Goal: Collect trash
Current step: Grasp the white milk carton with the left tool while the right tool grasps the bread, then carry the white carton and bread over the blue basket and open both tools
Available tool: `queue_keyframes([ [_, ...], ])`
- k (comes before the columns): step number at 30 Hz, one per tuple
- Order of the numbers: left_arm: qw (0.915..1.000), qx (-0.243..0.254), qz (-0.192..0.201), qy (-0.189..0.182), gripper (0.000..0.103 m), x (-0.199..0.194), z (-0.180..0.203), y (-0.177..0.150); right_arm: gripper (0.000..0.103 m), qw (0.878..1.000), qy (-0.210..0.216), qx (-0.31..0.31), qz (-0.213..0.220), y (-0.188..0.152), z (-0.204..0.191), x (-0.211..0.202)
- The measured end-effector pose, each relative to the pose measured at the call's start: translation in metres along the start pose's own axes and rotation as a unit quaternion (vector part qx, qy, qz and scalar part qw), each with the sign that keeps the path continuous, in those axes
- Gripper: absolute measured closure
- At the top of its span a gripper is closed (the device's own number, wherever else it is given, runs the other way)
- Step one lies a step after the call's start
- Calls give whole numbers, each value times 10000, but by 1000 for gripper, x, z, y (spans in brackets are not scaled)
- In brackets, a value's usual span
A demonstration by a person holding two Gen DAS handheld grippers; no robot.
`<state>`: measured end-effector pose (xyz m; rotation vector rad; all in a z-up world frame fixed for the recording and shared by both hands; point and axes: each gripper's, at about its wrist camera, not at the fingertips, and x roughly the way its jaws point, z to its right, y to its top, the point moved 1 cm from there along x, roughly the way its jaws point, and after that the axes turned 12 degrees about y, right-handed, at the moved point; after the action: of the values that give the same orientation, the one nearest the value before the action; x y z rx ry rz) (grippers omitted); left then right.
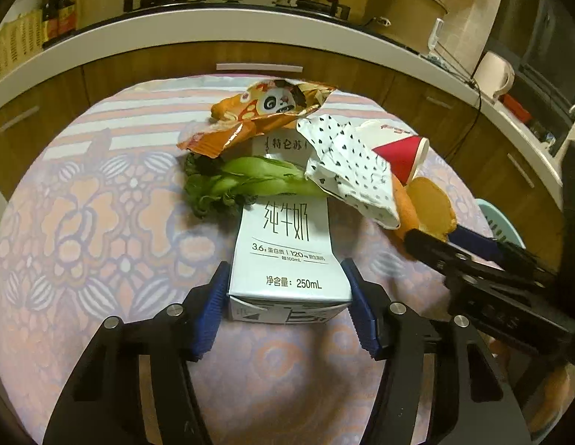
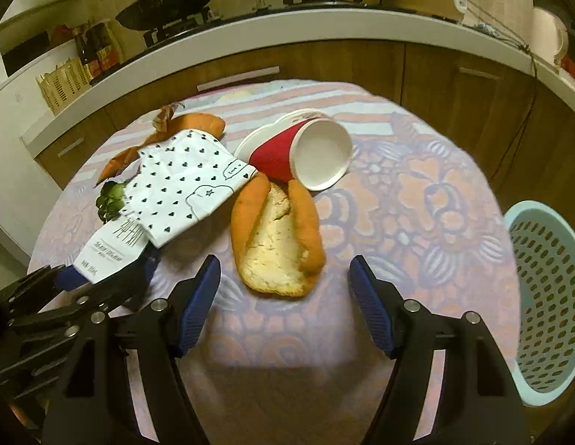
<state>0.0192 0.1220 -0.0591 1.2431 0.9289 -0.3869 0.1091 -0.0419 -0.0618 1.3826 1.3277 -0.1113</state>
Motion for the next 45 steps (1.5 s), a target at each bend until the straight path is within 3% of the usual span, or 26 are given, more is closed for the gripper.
queue_keyframes([
  [10, 9970, -257, -43, -729, 46, -31, -21, -6, 36, 9993, -259, -212, -185, 12, -13, 22],
  [14, 9968, -307, 111, -731, 47, -46, -26, -9, 74, 9996, -176, -210, -108, 12, -14, 14],
  [16, 9954, -384, 161, -867, 47, -55, -30, -8, 79, 9999, -49, -55, -116, 11, -11, 7],
  [20, 9878, -703, 350, -1343, 48, -75, -41, -4, 79, 10000, -37, -30, 50, 8, -15, -15],
  [28, 9858, -749, 469, -1430, 48, -93, -38, -6, 80, 9983, -321, -214, 441, 4, -23, -60],
  [34, 9826, -640, 874, -1511, 48, -125, -33, 7, 80, 9962, -400, -110, 760, 1, -18, -92],
  [45, 9756, -103, 1274, -1787, 48, -146, 35, 37, 80, 9887, -756, 106, 1287, -1, 20, -159],
])
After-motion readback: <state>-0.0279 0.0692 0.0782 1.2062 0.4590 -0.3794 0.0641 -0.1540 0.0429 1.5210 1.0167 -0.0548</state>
